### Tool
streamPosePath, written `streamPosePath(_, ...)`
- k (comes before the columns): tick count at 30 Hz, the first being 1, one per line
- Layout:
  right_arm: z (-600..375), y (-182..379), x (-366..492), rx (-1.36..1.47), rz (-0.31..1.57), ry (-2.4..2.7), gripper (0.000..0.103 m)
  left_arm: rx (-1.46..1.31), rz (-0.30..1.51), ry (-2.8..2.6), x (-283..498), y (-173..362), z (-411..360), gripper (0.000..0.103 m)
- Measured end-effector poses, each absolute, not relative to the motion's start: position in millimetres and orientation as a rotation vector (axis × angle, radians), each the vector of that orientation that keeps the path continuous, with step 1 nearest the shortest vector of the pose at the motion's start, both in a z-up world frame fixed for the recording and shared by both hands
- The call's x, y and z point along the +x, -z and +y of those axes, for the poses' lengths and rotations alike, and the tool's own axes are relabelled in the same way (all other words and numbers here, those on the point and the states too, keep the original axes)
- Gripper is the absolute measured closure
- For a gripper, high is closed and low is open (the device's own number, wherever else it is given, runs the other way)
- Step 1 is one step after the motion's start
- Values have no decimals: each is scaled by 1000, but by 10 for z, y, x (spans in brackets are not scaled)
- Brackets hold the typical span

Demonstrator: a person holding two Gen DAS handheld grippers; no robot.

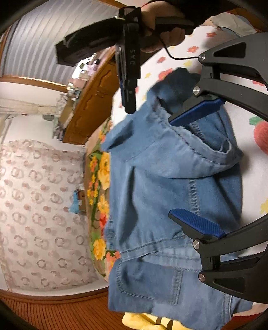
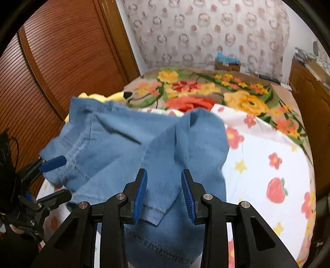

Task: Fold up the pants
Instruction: 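Grasp the jeans crotch seam with the left tool and lift it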

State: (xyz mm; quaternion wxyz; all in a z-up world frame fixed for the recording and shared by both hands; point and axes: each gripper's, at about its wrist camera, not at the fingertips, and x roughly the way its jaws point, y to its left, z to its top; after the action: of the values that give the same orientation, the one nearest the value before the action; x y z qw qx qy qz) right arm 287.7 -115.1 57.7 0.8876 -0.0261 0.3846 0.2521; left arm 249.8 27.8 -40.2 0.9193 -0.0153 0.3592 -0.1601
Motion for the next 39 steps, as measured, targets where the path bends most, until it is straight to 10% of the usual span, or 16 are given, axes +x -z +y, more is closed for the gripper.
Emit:
streamPosePath(7,-980,-413,3032,-57,856,-536,67,-40,801,362,2404,630,249,25)
streamPosePath(17,-1125,-315,3145,-4,933,-565,67,-5,823,361,2467,771,199,78)
streamPosePath(20,-1143,-339,3235,39,938,-641,97,-8,812,366,2465,740,199,90)
streamPosePath(39,12,-1411,3593,-152,693,-800,99,-135,676,325,2304,284,760,95)
